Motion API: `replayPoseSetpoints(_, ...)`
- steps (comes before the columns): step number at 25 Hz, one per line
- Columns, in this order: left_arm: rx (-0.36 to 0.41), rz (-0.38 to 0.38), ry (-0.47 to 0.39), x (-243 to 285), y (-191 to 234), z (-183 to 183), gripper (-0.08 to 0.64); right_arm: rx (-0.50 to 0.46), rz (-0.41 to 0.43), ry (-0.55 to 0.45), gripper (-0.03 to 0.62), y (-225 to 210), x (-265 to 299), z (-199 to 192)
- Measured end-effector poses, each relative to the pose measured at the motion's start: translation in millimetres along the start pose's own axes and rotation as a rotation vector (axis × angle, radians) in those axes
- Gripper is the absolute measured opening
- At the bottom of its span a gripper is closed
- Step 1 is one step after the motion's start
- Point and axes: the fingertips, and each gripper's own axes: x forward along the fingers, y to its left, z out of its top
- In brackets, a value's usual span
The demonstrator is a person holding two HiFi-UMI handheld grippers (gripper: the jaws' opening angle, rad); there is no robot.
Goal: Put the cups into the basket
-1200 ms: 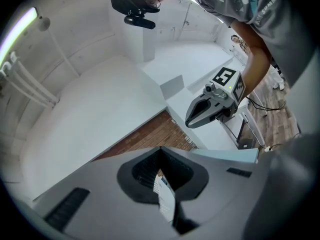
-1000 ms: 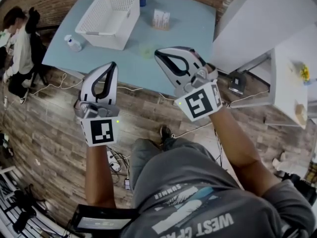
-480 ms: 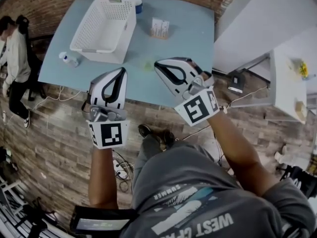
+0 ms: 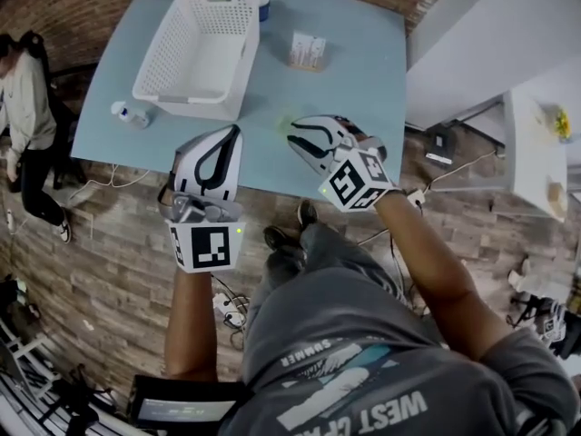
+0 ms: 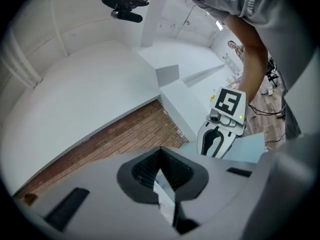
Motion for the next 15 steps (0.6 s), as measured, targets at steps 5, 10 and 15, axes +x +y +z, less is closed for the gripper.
replayPoseSetpoints(5, -0.008, 0.016, 0.025, 11, 9, -6, 0.0, -0.005, 0.113, 0.164, 0.121, 13, 35, -53)
replayPoseSetpoints(10, -0.015, 0.044, 0.069, 20, 23, -16, 0.0, -0.107, 0.229, 0.285, 0.123, 25, 61, -87)
replayPoseSetpoints(15, -0.005, 0.077, 0.097, 31, 33, -21, 0.0, -0.232, 0.319, 0.361, 0.121, 35, 79, -111)
